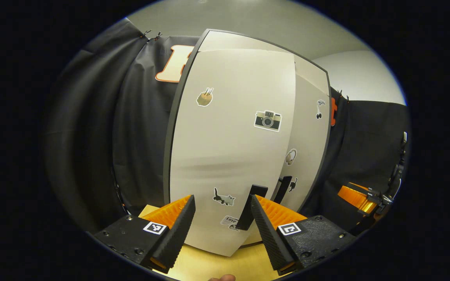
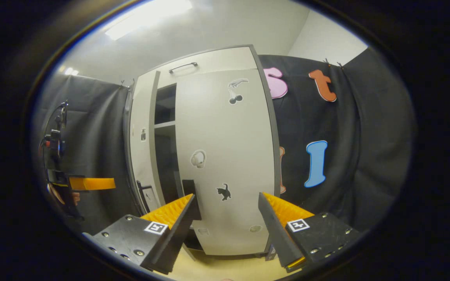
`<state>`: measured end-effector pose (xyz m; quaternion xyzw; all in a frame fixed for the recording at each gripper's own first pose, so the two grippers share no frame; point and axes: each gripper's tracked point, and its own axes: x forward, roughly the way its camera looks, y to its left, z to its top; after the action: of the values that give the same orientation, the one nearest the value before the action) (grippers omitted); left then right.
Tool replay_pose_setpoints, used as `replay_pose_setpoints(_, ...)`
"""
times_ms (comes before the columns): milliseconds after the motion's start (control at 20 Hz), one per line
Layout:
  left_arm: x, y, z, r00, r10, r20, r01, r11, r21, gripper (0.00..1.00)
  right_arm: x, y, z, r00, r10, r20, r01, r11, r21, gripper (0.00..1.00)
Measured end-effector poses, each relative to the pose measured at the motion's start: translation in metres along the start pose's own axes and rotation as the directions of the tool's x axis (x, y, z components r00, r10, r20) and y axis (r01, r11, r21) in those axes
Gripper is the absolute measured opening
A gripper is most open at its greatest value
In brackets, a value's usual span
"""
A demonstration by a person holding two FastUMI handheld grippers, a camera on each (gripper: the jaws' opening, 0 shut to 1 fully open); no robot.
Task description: Grab one shoe with the right hand and put it into the shoe cabinet, grab the other shoe with the left hand and put it into the shoe cabinet; then close the right door with the right hand and the left door with the left hand.
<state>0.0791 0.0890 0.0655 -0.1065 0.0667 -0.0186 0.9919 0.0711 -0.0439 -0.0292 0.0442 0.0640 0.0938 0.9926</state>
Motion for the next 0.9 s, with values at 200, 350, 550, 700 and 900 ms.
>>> replay_pose_setpoints(200, 0.002, 0.0, 0.001, 1.0, -0.002, 0.001, 0.002, 1.0, 0.007, 0.88, -0.001, 0.001, 0.0, 1.0, -0.007, 0.0, 0.007, 1.0, 0.002, 0.95)
replay_pose_setpoints(350, 0.002, 0.0, 0.002, 1.0, -0.001, 0.002, 0.001, 1.0, 0.019, 0.88, -0.001, 0.0, -0.001, 1.0, -0.014, -0.001, 0.014, 1.0, 0.007, 0.95)
replay_pose_setpoints(550, 0.003, 0.008, 0.004, 0.999, 0.038, 0.019, -0.039, 0.999, 0.032, 0.89, -0.003, -0.003, 0.002, 0.998, -0.057, 0.004, 0.057, 0.998, 0.001, 0.95)
replay_pose_setpoints(700, 0.004, 0.012, 0.003, 0.997, 0.073, 0.03, -0.075, 0.996, 0.05, 0.89, -0.005, -0.005, 0.006, 0.995, -0.1, 0.013, 0.1, 0.995, -0.01, 0.95)
replay_pose_setpoints(900, 0.005, 0.012, 0.0, 0.994, 0.108, 0.036, -0.111, 0.99, 0.092, 0.88, -0.004, 0.002, 0.01, 0.992, -0.127, 0.024, 0.128, 0.991, -0.033, 0.95)
